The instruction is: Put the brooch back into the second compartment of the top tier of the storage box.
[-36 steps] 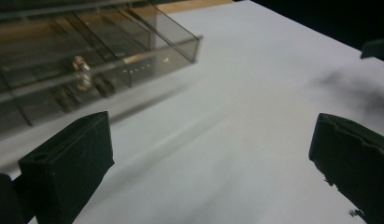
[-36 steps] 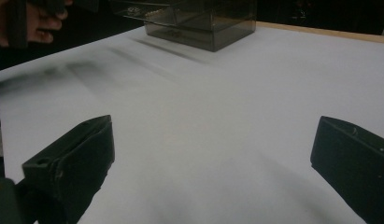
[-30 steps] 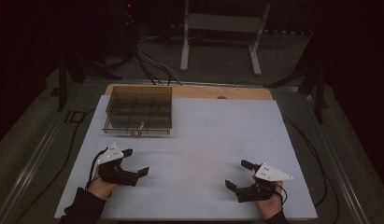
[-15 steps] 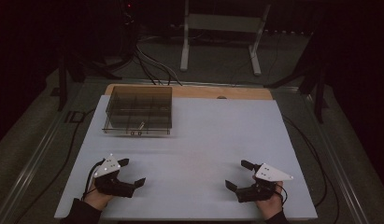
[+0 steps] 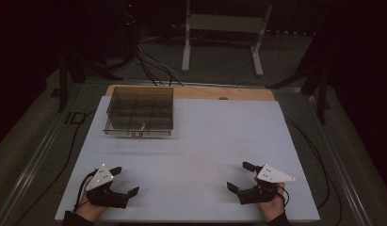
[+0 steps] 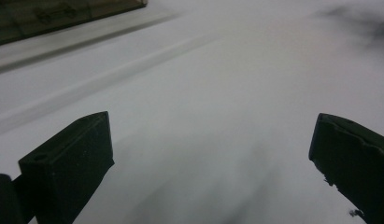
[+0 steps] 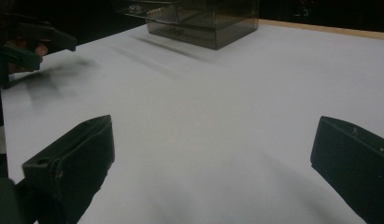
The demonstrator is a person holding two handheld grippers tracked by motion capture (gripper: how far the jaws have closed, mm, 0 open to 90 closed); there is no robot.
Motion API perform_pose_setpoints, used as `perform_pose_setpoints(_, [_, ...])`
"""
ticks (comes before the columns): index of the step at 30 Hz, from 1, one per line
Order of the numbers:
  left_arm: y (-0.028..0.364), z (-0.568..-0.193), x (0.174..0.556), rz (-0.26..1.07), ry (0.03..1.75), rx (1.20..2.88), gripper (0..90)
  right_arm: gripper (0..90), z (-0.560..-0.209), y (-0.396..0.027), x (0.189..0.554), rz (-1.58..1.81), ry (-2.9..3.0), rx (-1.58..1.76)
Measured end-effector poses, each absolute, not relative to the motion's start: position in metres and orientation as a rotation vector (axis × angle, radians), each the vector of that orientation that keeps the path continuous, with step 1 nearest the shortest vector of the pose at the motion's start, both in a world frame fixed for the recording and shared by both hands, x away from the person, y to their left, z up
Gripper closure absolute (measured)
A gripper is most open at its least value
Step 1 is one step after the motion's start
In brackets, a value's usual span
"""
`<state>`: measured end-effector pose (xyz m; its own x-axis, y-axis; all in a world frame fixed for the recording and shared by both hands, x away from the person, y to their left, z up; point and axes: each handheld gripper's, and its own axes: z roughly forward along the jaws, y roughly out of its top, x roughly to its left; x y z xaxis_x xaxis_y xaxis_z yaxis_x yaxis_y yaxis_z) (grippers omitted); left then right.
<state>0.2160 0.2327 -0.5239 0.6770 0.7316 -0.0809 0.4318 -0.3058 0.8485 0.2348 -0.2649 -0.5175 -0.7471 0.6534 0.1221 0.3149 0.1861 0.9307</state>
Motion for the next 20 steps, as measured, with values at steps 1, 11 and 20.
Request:
perform_pose_setpoints(1, [0.235, -0.524, 0.215, 0.409, 0.911, 1.946, 0.8, 0.0, -0.518, -0.265, 0.235, 1.580, 2.166, 0.921])
perform_pose_setpoints(11, [0.248, -0.527, 0.215, 0.428, 0.954, 1.900, 0.8, 0.0, -0.518, -0.263, 0.236, 1.577, 2.172, 0.918])
perform_pose_setpoints(20, [0.248, -0.527, 0.216, 0.427, 0.957, 1.888, 0.8, 0.0, -0.518, -0.264, 0.236, 1.574, 2.173, 0.918])
